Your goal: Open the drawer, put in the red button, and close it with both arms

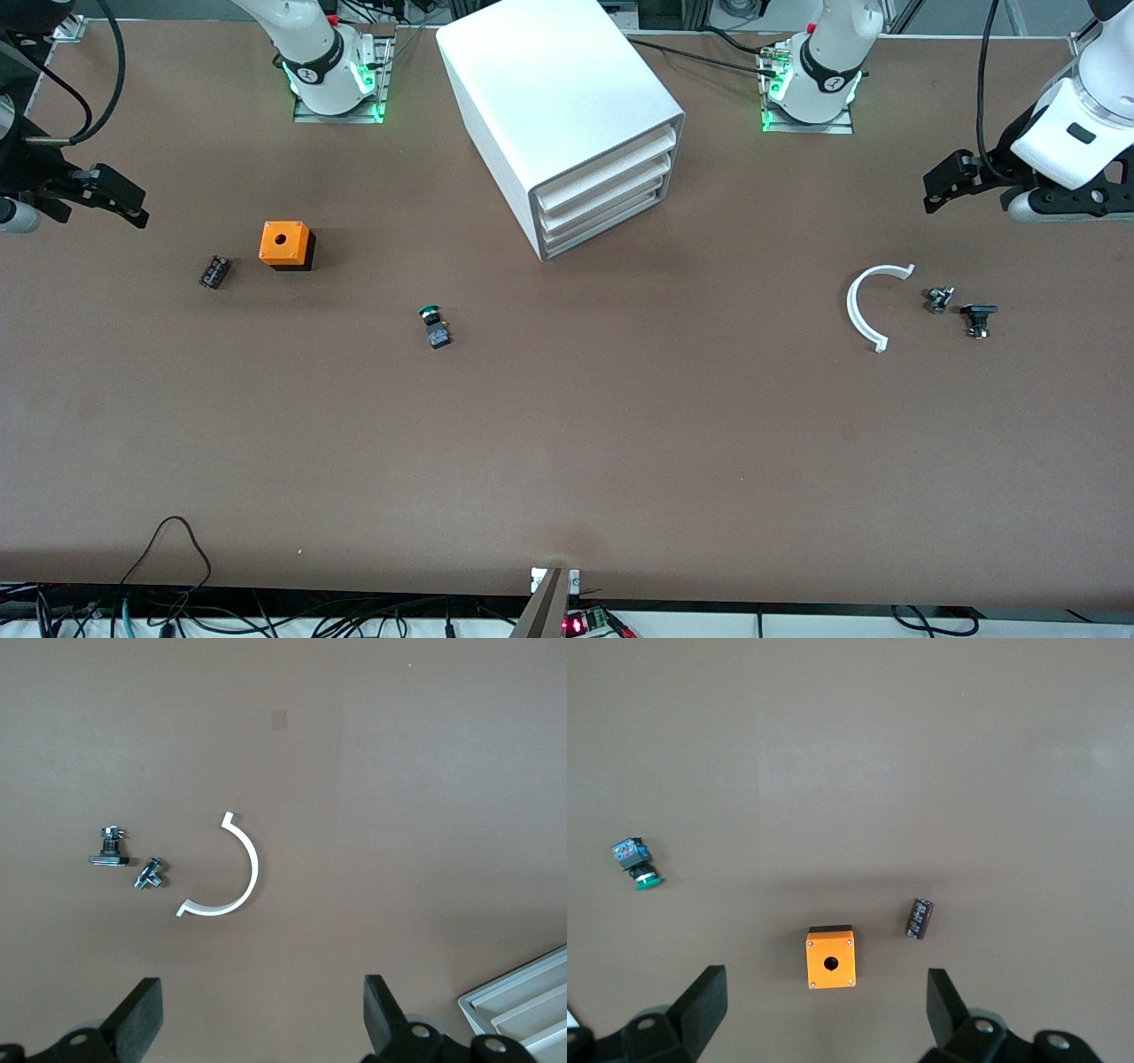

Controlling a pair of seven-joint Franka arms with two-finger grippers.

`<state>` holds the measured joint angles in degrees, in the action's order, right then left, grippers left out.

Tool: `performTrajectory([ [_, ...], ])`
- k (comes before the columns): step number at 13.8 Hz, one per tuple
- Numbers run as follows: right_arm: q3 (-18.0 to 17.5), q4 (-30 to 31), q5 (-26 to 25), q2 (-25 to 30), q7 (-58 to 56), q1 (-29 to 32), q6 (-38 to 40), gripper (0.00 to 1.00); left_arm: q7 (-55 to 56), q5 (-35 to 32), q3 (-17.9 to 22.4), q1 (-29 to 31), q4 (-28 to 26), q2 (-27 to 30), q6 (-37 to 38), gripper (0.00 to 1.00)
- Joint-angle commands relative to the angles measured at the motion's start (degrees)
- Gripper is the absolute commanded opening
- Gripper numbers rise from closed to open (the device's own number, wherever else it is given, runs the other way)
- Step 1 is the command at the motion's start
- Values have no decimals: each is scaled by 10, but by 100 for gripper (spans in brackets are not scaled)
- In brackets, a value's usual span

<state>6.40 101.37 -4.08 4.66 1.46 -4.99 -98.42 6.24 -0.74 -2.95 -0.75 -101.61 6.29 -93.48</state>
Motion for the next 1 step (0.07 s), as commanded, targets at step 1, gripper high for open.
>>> performTrajectory([
  [1,2,-15,7,3,-12,1,26,100,-15,12,3,0,18,-8,8,100],
])
